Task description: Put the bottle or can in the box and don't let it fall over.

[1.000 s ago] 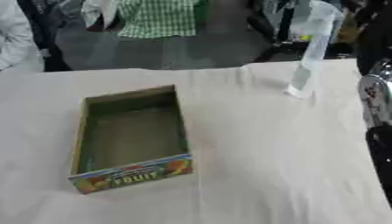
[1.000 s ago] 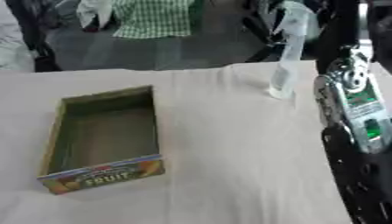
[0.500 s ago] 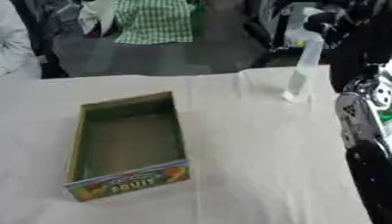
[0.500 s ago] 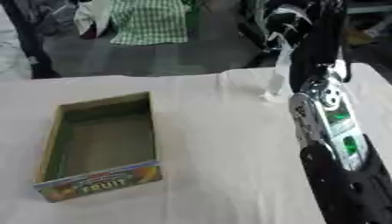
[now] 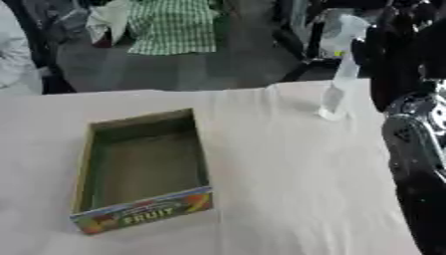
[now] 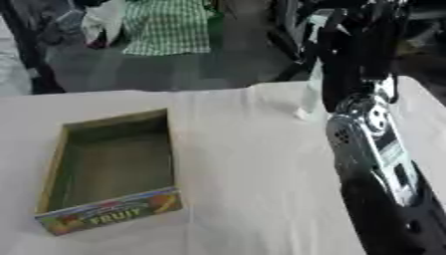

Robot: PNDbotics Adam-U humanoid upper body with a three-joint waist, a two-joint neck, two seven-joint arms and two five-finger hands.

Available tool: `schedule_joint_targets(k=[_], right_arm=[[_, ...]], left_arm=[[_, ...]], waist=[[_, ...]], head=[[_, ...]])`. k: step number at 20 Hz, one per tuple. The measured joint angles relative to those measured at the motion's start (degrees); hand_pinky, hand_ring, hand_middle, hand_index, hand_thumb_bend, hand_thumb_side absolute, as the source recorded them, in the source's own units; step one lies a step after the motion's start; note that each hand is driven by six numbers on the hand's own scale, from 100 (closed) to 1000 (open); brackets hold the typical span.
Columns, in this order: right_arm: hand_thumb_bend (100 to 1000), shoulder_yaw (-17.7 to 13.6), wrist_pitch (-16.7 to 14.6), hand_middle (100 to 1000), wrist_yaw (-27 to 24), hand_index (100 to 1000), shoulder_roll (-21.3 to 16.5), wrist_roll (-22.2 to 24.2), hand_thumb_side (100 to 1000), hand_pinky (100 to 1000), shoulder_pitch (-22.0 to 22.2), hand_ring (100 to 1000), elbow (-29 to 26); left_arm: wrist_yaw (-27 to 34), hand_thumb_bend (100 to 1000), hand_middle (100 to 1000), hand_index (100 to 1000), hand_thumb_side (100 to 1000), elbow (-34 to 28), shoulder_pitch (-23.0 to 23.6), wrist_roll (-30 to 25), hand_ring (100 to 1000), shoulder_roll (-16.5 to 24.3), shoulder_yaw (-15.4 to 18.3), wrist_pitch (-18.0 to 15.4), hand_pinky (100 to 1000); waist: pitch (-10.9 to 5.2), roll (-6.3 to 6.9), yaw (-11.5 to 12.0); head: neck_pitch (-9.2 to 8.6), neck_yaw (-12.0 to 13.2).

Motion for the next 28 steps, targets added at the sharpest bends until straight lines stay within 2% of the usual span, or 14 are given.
schedule_joint_targets(k=[11,17,19,24,28], right_arm=[[188,1.7,-0.6,293,-10.3,1000,0.2,1.7,903,148,2.1,128,-1.8],[178,1.6,-0.3,297,-16.0,1000,0.2,2.2,831,150,3.2,131,-1.8],[188,1.3,0.1,297,-17.9,1000,0.2,2.1,832,146,3.8,130,-1.8],[210,-1.5,0.5,294,-32.7,1000,-1.2,1.8,856,135,5.3,126,-1.7],[224,-2.4,1.3,292,-38.7,1000,-1.7,1.4,875,127,6.3,124,-0.9]], left_arm=[[0.0,860,784,827,617,0.0,-0.1,-0.1,836,0.0,0.0,0.1,823],[0.0,861,784,825,617,0.0,-0.1,-0.2,833,0.0,0.0,0.2,822],[0.0,862,784,825,617,0.0,-0.1,-0.2,833,0.0,0.0,0.2,822],[0.0,863,784,824,617,0.0,-0.1,-0.2,833,0.0,0.0,0.2,822],[0.0,863,784,824,618,0.0,-0.2,-0.2,833,0.0,0.0,0.3,820]], waist=[[-0.06,-0.19,-0.7],[-0.06,-0.19,-0.8],[-0.06,-0.13,-0.8],[0.06,0.04,-0.8],[0.4,0.16,-0.8]], head=[[1.25,0.3],[2.01,0.7],[2.02,0.8],[2.0,0.8],[1.84,0.9]])
